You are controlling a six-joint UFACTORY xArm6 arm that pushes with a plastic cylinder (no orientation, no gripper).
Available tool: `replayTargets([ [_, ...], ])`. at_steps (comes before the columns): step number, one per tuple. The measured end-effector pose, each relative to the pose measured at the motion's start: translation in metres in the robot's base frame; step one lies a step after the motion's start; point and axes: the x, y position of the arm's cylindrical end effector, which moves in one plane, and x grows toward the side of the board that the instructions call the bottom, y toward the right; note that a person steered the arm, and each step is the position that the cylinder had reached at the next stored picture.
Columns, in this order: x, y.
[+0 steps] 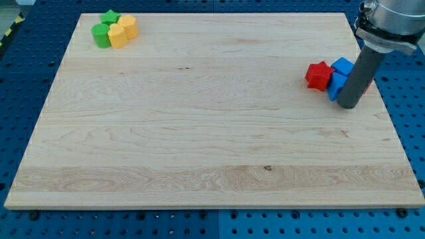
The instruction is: Point at red circle
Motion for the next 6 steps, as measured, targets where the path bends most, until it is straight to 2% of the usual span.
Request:
replayTargets([
  [1,0.003,-0.035],
  [2,-0.02,-0.063],
  [4,-0.131,-0.061],
  [5,-0.157,-0.034],
  [6,-0.147,0.031],
])
